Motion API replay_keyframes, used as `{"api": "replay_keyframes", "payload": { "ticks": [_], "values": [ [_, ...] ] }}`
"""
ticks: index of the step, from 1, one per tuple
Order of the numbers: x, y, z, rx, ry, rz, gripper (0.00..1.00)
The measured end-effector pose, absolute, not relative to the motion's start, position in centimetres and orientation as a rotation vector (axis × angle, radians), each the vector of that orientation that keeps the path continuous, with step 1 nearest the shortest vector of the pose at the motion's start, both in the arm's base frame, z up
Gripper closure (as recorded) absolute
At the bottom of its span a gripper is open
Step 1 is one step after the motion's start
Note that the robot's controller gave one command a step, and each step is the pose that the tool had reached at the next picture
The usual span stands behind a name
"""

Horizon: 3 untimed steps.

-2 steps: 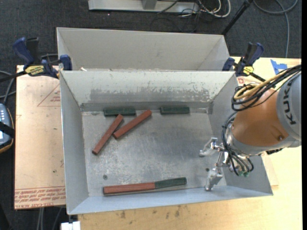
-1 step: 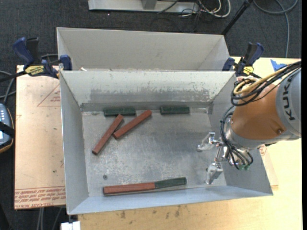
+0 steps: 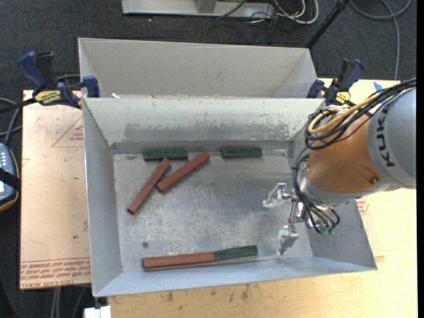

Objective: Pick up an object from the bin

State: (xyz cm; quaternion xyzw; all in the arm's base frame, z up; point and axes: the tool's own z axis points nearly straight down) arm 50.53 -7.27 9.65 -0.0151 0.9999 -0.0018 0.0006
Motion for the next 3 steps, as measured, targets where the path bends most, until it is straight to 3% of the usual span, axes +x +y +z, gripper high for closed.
{"api": "replay_keyframes", "payload": {
  "ticks": [1, 2, 3],
  "values": [
    [49.3, -3.2, 10.1, 0.051, 3.142, 0.004, 0.0],
    [48.8, -0.6, 7.7, -0.247, 3.109, -0.002, 1.0],
    [48.8, -0.6, 7.7, -0.247, 3.109, -0.002, 1.0]
  ]
}}
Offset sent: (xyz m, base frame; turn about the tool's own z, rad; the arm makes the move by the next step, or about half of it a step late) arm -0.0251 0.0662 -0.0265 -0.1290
